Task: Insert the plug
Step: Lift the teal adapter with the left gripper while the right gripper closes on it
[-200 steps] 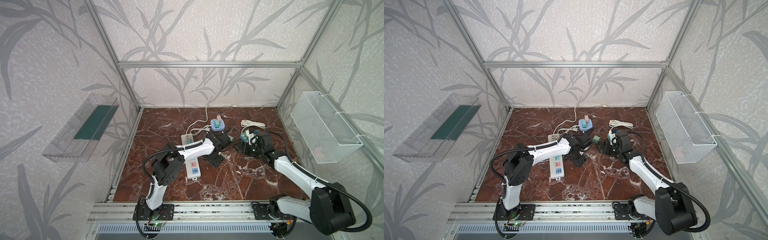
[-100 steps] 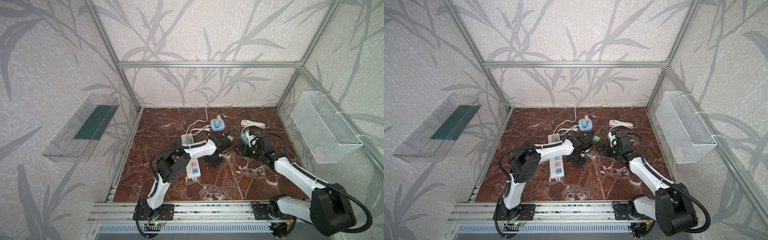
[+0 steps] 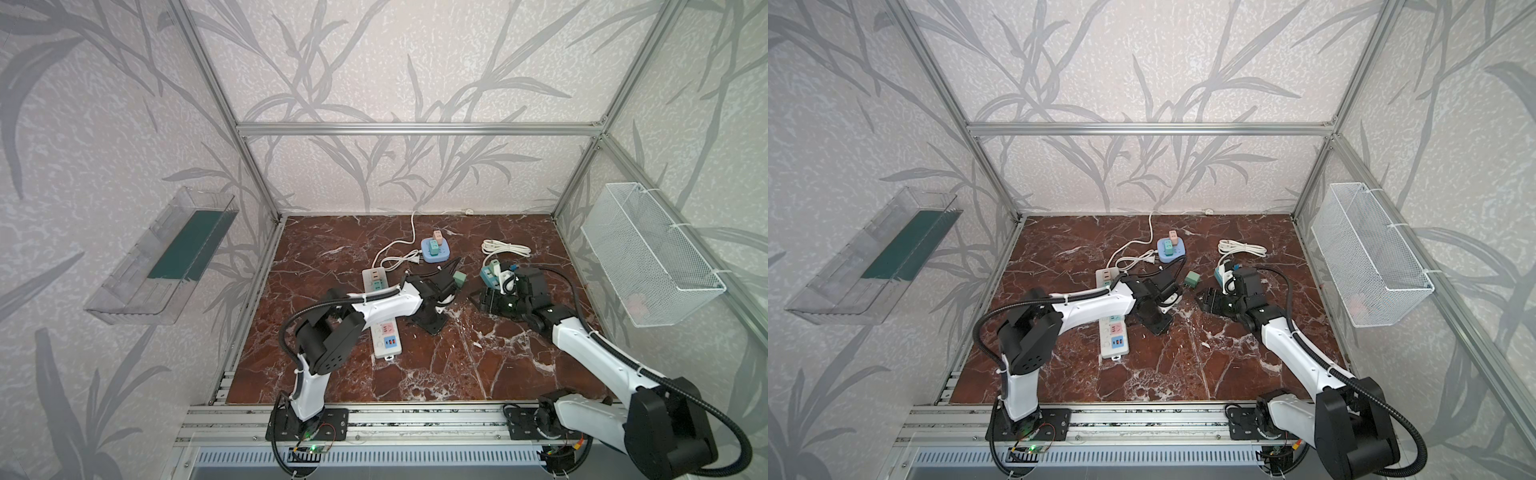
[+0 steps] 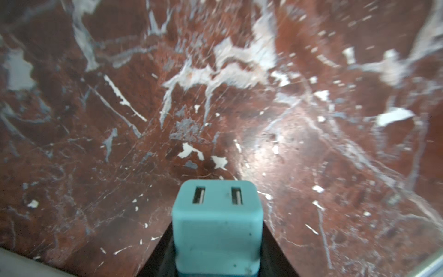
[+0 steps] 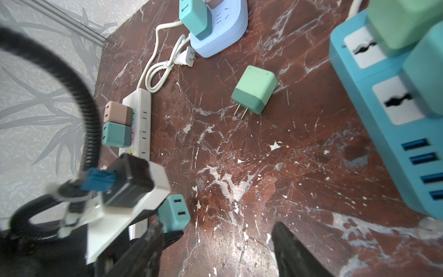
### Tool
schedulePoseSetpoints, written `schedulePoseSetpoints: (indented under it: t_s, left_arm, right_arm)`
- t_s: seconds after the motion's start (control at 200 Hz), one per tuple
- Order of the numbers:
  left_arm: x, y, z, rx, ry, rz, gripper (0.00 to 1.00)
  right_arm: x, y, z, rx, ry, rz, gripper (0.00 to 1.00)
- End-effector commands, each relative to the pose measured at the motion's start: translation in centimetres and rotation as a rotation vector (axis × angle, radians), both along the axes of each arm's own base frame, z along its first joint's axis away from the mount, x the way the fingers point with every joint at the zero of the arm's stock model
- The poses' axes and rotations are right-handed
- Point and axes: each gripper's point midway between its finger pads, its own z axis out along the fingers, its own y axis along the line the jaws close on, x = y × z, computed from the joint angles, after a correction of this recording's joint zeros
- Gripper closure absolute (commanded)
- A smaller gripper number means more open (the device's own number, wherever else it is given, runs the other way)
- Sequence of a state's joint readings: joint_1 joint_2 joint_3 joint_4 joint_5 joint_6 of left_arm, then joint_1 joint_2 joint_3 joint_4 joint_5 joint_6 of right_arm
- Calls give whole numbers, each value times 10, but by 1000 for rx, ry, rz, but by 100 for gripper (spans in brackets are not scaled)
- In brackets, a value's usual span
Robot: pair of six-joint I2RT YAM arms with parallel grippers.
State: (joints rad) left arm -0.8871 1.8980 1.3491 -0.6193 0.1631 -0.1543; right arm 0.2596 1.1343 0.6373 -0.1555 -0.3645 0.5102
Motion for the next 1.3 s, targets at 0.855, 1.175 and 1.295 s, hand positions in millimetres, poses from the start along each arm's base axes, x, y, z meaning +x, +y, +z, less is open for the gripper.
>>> schedulePoseSetpoints:
  t_s: [0.855, 1.175, 1.295]
  left_arm:
    - [4, -14, 106, -468, -730, -238, 79]
    - [5, -17, 105, -443, -715, -241, 79]
    - [3, -16, 109, -449, -734, -245, 79]
  right_arm:
    - [-45, 83, 48, 58, -36, 359, 48]
    - [-44, 101, 46, 106, -10, 418, 47]
    - [-43, 110, 42, 106, -1, 433, 49]
